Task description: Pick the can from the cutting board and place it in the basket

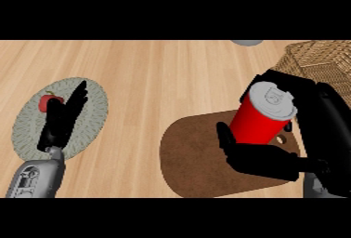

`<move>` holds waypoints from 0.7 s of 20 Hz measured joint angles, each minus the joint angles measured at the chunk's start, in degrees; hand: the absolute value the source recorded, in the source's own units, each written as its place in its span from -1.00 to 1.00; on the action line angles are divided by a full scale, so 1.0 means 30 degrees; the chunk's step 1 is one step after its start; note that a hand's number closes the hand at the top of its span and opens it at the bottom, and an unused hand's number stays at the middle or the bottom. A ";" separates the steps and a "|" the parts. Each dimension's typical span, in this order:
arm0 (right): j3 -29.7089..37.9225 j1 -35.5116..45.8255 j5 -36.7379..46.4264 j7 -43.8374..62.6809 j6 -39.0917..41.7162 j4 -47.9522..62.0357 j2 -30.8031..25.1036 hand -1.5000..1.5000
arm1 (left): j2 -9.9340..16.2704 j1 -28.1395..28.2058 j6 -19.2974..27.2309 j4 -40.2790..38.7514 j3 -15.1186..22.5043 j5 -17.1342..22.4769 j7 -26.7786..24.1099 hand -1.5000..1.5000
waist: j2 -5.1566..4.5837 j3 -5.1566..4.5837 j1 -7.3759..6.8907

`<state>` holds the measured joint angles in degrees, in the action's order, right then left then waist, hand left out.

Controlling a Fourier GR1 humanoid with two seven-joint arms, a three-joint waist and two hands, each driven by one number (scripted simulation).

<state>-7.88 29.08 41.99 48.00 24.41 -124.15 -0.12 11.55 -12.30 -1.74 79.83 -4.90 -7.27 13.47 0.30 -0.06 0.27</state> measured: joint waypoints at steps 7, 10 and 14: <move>0.3970 0.5783 -0.2593 0.2597 0.1213 0.0047 -0.0946 1.00 | 0.0365 -0.0200 -0.0385 -0.0394 -0.0414 0.0261 -0.0163 0.00 | 0.0004 -0.0009 0.0008; 0.5309 0.7807 -0.2984 0.2922 0.1367 0.1284 -0.1938 1.00 | 0.0291 -0.0287 -0.0368 -0.0272 -0.0333 0.0219 0.0063 0.00 | 0.0007 -0.0008 -0.0011; 0.6450 0.9004 -0.3023 0.2431 0.2227 0.3227 -0.4175 1.00 | 0.0092 -0.0010 -0.0240 -0.0333 -0.0215 0.0083 -0.0215 0.00 | -0.0004 -0.0012 0.0027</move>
<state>11.46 56.09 32.92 55.30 31.09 -114.47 -12.65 11.83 -12.33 -2.46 78.83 -5.54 -7.02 12.82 0.28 -0.09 0.35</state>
